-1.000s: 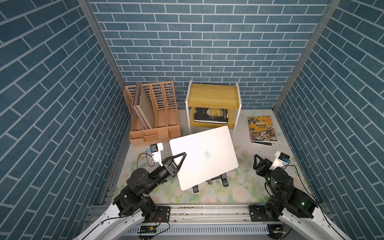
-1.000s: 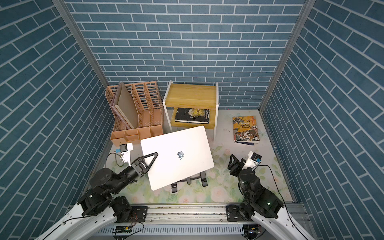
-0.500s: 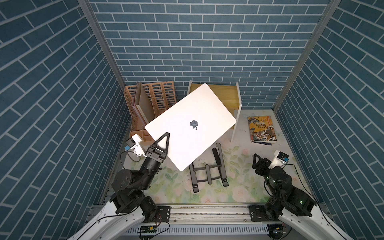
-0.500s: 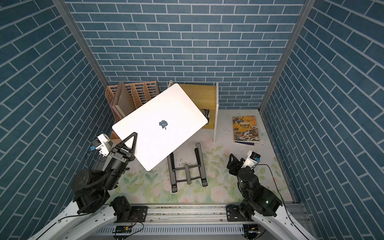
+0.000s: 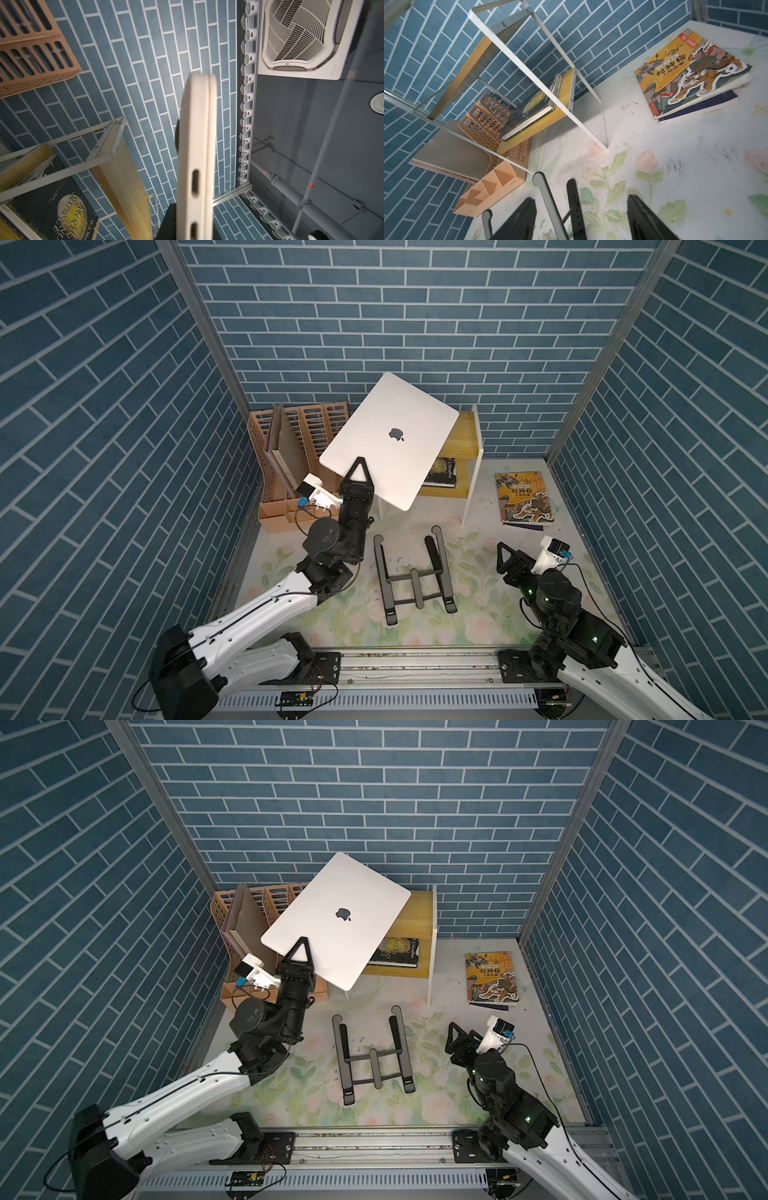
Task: Close the laptop lid and set it aside
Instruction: Place the laptop on the shelf.
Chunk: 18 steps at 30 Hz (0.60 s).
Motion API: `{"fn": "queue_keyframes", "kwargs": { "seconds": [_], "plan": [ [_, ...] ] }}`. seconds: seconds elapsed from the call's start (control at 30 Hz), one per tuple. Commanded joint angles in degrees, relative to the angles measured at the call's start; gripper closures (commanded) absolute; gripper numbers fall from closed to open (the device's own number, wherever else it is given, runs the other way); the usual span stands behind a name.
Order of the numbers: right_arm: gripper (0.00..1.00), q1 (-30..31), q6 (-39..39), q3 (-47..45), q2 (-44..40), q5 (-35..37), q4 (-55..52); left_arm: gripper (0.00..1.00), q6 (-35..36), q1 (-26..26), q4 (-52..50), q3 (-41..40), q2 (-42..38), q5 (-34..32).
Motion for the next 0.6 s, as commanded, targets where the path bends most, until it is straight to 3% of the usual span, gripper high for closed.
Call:
{"fn": "queue_keyframes", "kwargs": {
  "seconds": [0.0, 0.23, 0.57],
  "plan": [
    [0.27, 0.2, 2.9, -1.1, 0.4, -3.1, 3.9, 1.0, -3.0, -1.9, 17.1, 6.1, 2.9, -6.2],
    [0.26, 0.2, 5.5, -2.1, 1.8, -5.3, 4.5, 1.0, -2.6, -7.4, 16.9, 11.7, 12.6, -23.2],
    [0.26, 0.2, 7.6, -2.9, 1.9, -6.3, 3.9, 1.0, 0.1, -8.2, 17.3, 21.4, 25.1, -25.9]
  ]
}}
